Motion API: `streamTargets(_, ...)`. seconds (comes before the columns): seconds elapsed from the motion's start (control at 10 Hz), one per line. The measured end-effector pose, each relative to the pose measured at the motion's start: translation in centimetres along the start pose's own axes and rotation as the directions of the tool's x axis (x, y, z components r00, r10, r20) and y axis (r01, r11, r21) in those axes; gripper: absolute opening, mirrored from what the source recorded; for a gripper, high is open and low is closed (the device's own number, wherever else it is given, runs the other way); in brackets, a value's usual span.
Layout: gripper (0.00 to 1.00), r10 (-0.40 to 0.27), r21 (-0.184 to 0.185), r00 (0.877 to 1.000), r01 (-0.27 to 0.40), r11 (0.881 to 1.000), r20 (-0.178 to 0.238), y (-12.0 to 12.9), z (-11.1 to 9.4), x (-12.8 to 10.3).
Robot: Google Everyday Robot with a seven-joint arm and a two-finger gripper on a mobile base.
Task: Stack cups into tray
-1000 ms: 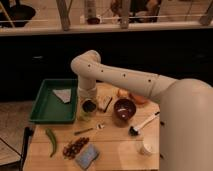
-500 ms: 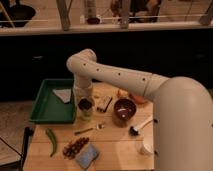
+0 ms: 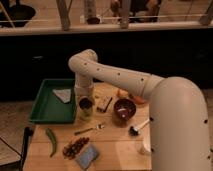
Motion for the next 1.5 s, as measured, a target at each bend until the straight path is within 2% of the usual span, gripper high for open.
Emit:
streamTargets(0.4, 0.00, 0.019, 0.024, 0.999, -0.020, 1.000, 0.025, -0.1, 1.2, 1.0)
streamTargets(0.9, 0.02, 0.052, 0.009, 0.997, -0.053, 0.999, 0.064, -0.3, 3.2, 1.3)
streamTargets(1.5, 0.57, 0.101, -0.006, 0.991, -0.101, 0.995, 0.083, 0.3, 4.7, 1.3)
